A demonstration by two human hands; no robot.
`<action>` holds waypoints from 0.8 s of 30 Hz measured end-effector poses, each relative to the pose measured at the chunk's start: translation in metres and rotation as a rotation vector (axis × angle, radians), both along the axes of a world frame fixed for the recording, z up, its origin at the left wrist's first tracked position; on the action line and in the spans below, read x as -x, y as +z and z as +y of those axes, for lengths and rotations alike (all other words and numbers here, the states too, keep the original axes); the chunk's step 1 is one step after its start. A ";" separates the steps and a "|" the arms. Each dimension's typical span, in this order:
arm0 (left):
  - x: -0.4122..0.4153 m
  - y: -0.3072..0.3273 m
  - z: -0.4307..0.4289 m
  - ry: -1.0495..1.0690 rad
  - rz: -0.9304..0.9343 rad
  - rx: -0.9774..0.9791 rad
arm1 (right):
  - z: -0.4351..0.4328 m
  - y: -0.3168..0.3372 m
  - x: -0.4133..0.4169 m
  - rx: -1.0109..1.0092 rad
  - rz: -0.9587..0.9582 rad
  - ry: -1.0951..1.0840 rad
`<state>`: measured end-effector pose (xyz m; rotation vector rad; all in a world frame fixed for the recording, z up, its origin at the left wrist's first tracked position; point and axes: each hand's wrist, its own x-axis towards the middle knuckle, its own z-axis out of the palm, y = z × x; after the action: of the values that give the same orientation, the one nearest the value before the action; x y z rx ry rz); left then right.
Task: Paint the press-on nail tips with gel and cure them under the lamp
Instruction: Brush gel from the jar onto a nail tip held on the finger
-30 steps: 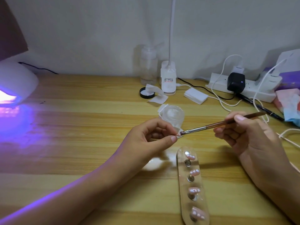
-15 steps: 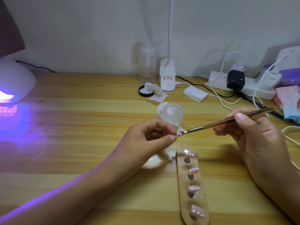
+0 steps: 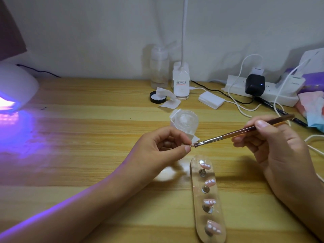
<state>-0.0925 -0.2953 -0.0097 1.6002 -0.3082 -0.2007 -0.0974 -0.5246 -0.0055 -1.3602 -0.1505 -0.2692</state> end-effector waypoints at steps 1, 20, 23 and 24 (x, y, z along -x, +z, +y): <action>0.000 0.000 0.000 0.000 0.002 -0.002 | 0.000 -0.001 0.000 0.003 0.002 -0.002; -0.001 -0.002 0.000 0.012 0.006 0.000 | -0.003 -0.004 -0.005 0.020 0.036 -0.044; -0.001 -0.002 -0.001 0.015 0.013 0.007 | -0.004 -0.004 -0.005 -0.007 0.018 -0.057; -0.001 -0.002 -0.001 0.015 0.015 0.007 | -0.004 -0.004 -0.005 -0.024 0.007 -0.048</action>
<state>-0.0918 -0.2959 -0.0116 1.5930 -0.2855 -0.1998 -0.0926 -0.5289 -0.0095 -1.3426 -0.1085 -0.3055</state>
